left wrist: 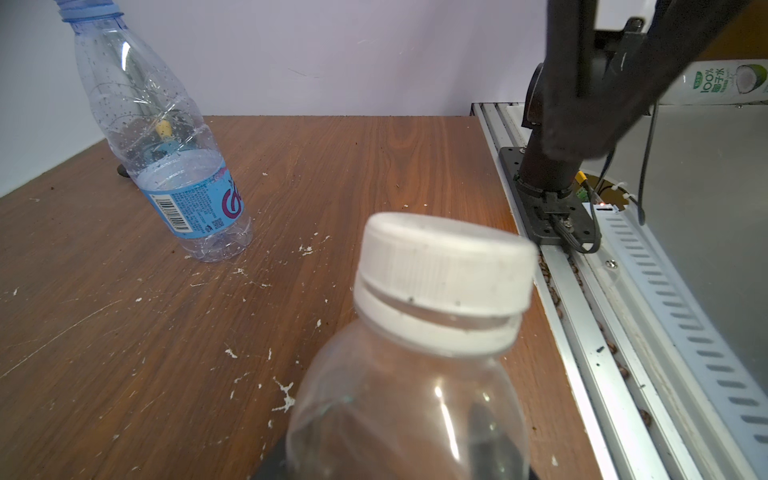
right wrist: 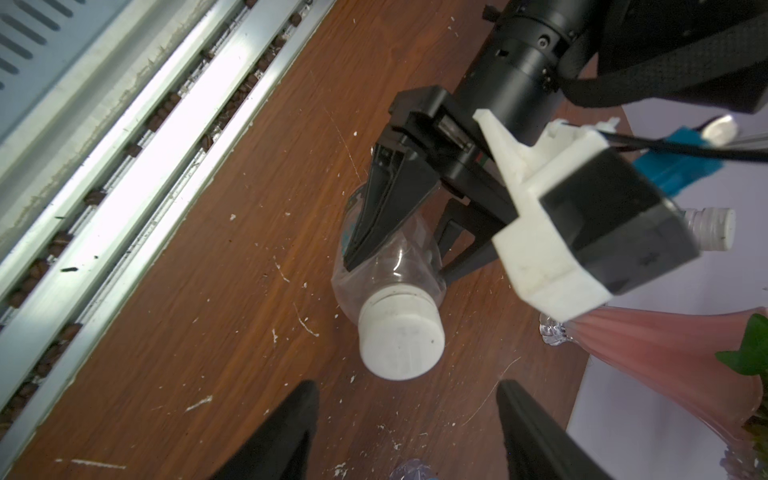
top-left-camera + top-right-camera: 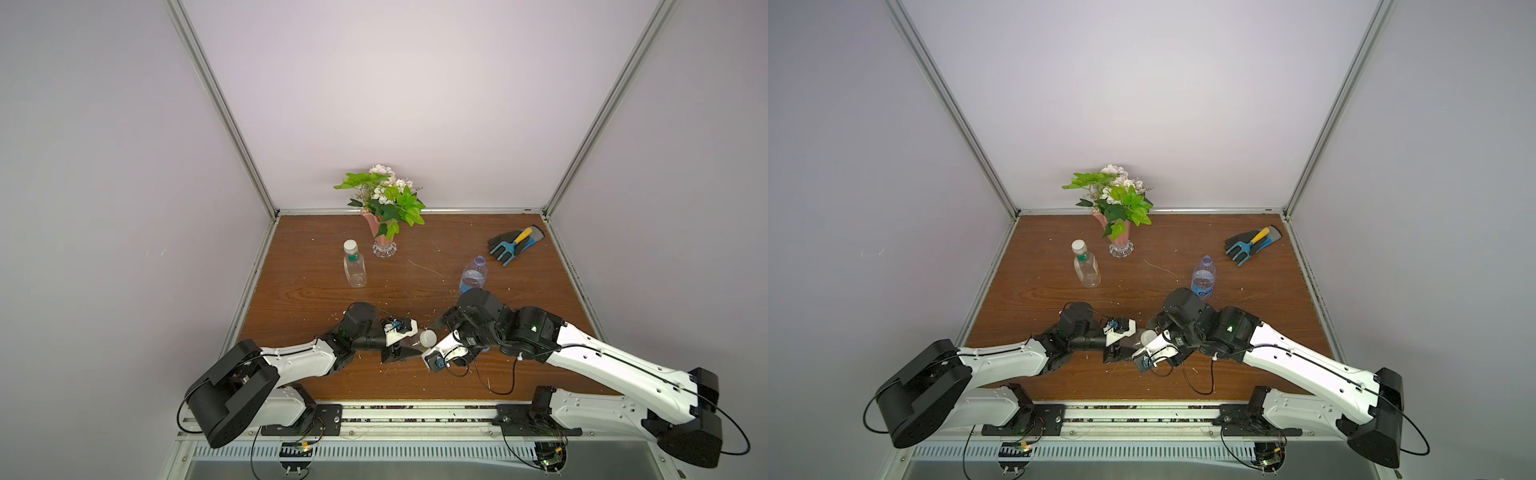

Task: Screw on the bottle caps
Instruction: Screw the bottle cap onto the plastic bottle.

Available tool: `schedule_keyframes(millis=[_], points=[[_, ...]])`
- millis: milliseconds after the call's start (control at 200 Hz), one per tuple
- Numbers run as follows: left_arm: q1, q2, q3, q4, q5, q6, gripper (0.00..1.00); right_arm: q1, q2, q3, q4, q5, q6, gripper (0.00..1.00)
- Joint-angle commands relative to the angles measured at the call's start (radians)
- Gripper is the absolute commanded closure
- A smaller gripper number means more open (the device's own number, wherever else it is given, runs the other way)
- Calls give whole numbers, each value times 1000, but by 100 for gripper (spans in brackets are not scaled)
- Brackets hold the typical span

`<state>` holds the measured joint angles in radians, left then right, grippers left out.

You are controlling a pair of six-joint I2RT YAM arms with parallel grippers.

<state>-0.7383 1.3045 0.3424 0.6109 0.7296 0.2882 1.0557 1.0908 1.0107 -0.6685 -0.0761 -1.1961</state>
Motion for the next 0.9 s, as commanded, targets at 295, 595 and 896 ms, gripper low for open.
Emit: schedule_keyframes(millis=[295,595,896], points=[[-15,-5,21,-13,23,-6,88,22,7,-41,84,33,-130,36],[-25,-9,21,-16,27,-7,88,23,33,-52,90,35,-140,36],[-30,-14,24,-20,31,-6,88,22,67,-43,85,56,-149,37]])
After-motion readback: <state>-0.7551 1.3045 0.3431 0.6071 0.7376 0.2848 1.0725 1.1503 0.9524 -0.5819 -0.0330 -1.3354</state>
